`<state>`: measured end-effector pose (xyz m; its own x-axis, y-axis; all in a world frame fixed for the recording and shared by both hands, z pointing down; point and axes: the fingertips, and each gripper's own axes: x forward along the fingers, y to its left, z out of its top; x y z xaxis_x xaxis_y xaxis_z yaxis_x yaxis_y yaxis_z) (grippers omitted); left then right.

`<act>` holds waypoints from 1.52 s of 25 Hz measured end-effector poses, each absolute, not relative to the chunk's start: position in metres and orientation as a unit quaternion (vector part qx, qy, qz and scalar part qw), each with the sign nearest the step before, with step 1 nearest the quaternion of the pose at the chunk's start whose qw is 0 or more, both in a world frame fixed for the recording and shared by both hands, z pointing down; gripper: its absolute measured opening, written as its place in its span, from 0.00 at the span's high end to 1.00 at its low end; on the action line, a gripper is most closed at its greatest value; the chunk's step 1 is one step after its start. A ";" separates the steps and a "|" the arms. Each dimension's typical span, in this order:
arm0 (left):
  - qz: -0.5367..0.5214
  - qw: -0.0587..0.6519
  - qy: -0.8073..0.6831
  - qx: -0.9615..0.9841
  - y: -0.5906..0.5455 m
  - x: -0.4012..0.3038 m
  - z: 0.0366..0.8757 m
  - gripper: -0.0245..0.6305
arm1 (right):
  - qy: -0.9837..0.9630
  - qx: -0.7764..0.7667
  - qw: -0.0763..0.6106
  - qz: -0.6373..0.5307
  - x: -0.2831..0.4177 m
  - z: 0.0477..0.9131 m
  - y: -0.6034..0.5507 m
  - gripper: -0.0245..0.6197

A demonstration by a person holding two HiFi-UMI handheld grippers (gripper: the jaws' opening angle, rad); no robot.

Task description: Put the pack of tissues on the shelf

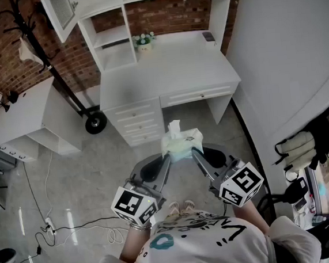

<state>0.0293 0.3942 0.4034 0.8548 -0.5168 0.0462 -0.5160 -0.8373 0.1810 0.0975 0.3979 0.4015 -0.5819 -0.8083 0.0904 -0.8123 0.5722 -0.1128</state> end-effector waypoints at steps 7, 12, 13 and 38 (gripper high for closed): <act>-0.006 0.102 -0.265 0.959 0.400 0.020 0.406 0.93 | -0.885 0.458 0.018 0.084 0.088 0.406 0.403 0.90; -0.006 0.105 -0.262 0.959 0.398 0.009 0.407 0.93 | -0.886 0.454 0.009 0.095 0.078 0.408 0.402 0.90; -0.005 0.105 -0.261 0.959 0.397 0.006 0.407 0.93 | -0.886 0.452 0.004 0.102 0.075 0.408 0.400 0.90; 0.014 0.135 -0.293 0.947 0.307 -0.029 0.438 0.93 | -0.901 0.418 0.032 0.113 0.038 0.438 0.309 0.90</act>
<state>-0.0293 0.3074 0.4382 0.8283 -0.5504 0.1053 -0.5579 -0.7925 0.2465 0.0379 0.3091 0.4378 -0.6492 -0.7452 0.1528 -0.7598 0.6257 -0.1765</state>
